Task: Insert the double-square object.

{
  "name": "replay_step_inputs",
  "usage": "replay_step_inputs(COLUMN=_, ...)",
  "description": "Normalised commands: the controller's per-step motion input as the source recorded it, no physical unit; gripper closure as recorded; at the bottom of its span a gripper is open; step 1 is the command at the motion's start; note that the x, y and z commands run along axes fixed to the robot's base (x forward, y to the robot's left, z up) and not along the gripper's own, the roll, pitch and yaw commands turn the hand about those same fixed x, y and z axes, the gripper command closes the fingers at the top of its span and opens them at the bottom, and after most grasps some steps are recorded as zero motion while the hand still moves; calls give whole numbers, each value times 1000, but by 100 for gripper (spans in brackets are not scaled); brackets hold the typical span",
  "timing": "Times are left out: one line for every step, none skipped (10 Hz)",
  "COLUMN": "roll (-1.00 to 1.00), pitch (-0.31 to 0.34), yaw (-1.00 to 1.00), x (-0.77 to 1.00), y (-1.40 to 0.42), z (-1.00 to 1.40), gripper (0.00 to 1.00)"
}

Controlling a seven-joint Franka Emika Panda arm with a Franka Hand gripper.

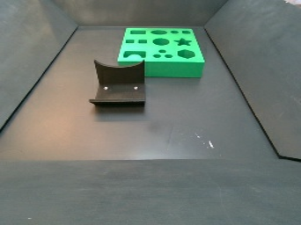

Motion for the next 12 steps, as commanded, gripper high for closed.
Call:
replay_step_inputs(roll=53, pitch=-103, yaw=-163, x=417, y=0, z=-620, gripper=100)
replay_step_inputs(roll=60, pitch=-73, yaw=-89, x=691, y=249, z=-763, gripper=100)
replay_step_inputs(roll=83, pitch=-79, yaw=-11, x=503, y=331, z=-843, gripper=100)
replay_step_inputs(roll=73, pitch=-97, yaw=0, x=157, y=309, z=-900, gripper=100)
replay_step_inputs(roll=54, pitch=-107, yaw=0, x=120, y=291, z=-889, gripper=100)
replay_step_inputs(roll=71, pitch=-107, yaw=0, x=0, y=289, z=-763, gripper=100)
replay_step_inputs(roll=14, pitch=-93, yaw=-26, x=0, y=214, z=-571, gripper=100)
replay_step_inputs(roll=0, pitch=-66, yaw=-23, x=0, y=243, z=-471, gripper=100)
replay_step_inputs(roll=0, pitch=-20, yaw=0, x=191, y=331, z=-426, gripper=100)
replay_step_inputs(roll=0, pitch=0, yaw=0, x=297, y=334, z=-397, gripper=100)
replay_step_inputs(roll=0, pitch=0, yaw=0, x=397, y=311, z=-374, gripper=100)
replay_step_inputs(roll=0, pitch=0, yaw=0, x=571, y=231, z=-340, gripper=100)
